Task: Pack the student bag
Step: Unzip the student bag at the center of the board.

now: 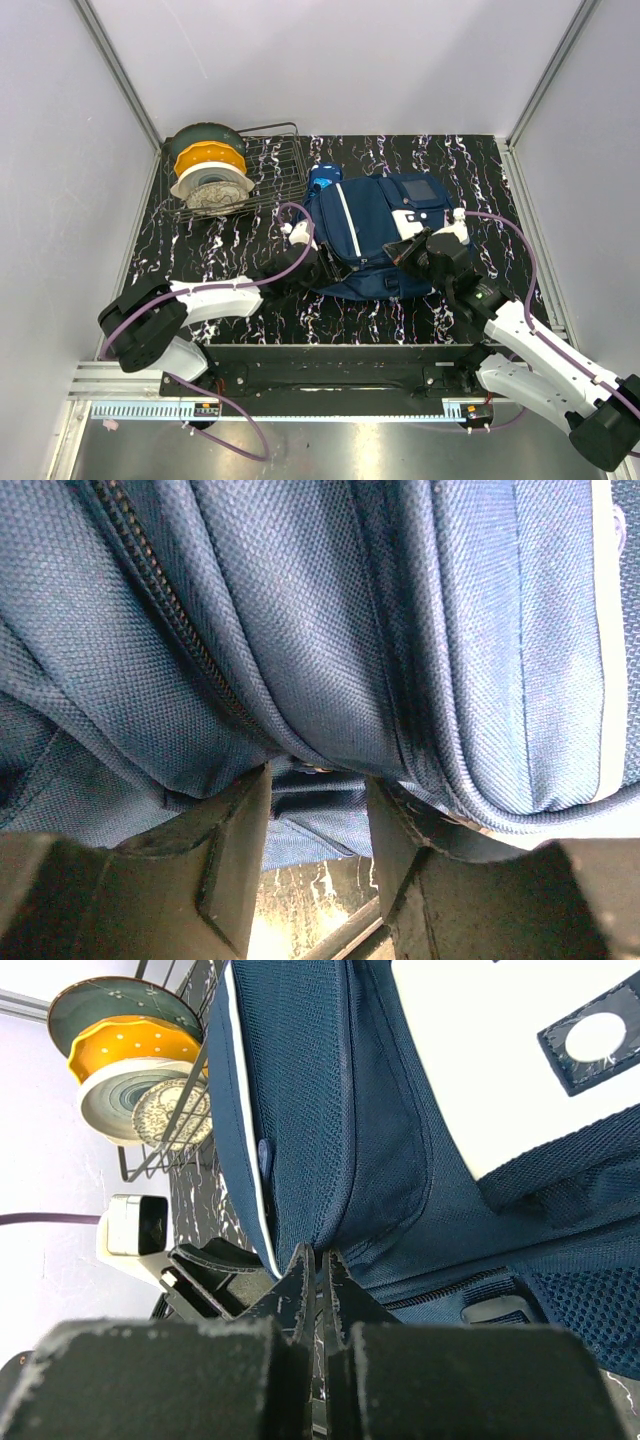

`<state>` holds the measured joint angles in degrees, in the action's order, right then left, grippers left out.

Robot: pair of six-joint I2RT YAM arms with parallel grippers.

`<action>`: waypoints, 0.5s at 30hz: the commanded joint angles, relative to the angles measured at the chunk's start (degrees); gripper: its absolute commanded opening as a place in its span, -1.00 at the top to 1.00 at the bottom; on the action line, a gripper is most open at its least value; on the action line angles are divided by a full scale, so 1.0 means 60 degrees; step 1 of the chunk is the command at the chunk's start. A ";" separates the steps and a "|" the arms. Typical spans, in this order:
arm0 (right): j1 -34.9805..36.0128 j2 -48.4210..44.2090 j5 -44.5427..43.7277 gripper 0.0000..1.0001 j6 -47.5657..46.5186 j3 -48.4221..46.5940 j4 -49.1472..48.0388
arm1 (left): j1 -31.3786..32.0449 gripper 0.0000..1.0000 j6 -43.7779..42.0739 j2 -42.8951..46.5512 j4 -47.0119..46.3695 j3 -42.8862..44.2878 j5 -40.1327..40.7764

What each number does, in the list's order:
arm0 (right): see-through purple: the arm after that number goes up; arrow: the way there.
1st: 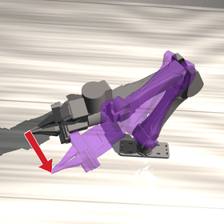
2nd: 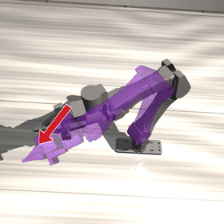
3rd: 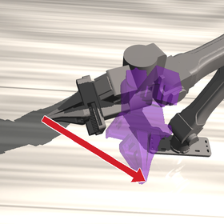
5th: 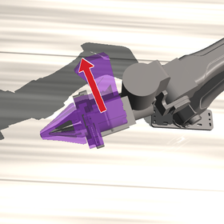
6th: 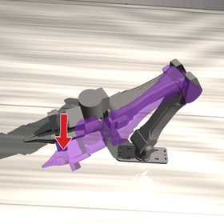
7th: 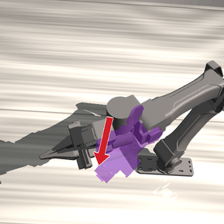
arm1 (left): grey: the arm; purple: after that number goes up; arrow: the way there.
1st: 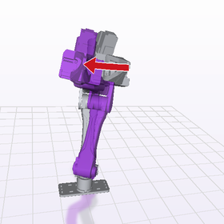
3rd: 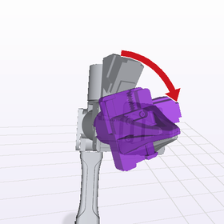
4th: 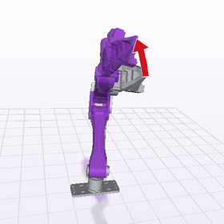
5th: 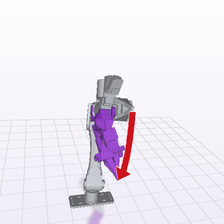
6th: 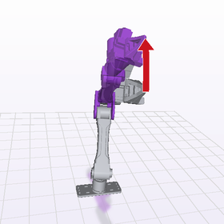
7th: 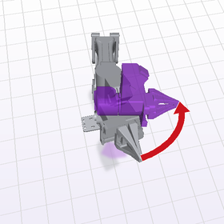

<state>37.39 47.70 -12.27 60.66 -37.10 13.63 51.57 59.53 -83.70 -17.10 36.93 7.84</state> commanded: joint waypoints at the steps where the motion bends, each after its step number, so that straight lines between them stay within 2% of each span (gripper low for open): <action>1: 0.0112 -0.0392 0.1005 1.00 0.0026 -0.0379 -0.0923 | -0.0275 0.06 -0.0019 -0.0054 -0.1266 0.0554 0.1008; 4: 0.0097 -0.0319 0.1049 1.00 0.0026 -0.0408 -0.0953 | -0.0363 0.25 -0.0004 -0.0112 -0.1382 0.0584 0.0994; 8: 0.0112 -0.0289 0.1167 1.00 -0.0003 -0.0408 -0.1012 | -0.0480 0.62 0.0039 -0.0244 -0.1748 0.0569 0.0906; 15: 0.0112 -0.0421 0.1079 1.00 -0.0018 -0.0437 -0.0851 | -0.0539 0.77 0.0128 -0.0274 -0.2203 0.0452 0.0730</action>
<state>37.36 47.72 -11.25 60.64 -37.10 13.61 50.26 59.83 -85.56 -20.51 37.36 7.66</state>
